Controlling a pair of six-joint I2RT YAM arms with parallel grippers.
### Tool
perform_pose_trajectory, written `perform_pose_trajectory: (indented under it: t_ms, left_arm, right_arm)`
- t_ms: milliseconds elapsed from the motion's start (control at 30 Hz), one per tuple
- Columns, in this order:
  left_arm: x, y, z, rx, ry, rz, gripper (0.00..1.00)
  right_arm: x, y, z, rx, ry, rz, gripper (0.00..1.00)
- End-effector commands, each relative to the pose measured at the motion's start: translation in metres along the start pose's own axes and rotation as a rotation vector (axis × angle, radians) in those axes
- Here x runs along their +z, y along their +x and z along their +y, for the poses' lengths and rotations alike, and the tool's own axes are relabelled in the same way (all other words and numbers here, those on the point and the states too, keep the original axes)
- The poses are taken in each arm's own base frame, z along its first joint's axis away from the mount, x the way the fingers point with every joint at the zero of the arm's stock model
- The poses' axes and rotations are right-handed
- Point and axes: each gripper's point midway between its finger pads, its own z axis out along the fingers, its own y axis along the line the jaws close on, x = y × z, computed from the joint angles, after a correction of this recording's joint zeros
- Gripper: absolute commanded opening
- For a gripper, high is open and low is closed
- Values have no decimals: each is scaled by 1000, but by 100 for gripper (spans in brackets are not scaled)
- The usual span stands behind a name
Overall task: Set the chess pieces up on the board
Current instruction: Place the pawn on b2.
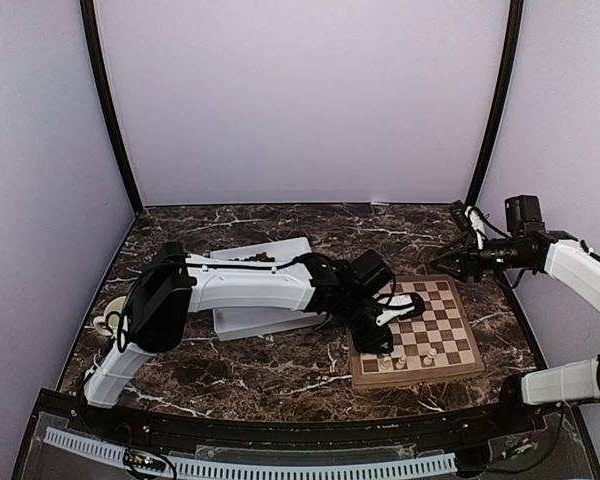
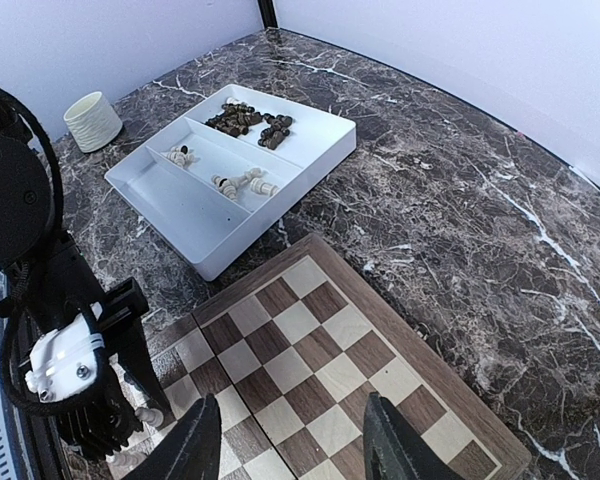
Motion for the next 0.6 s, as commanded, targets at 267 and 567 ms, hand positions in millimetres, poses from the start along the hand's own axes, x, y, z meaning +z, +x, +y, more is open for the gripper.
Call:
perform_pose_trajectory:
  t_ms: [267, 567]
  left_arm:
    - [-69, -40, 0, 64, -75, -79, 37]
    - [-123, -52, -12, 64, -28, -172, 41]
  right_arm:
    - [0, -5, 1, -15, -14, -12, 49]
    - [2, -3, -1, -6, -22, -6, 49]
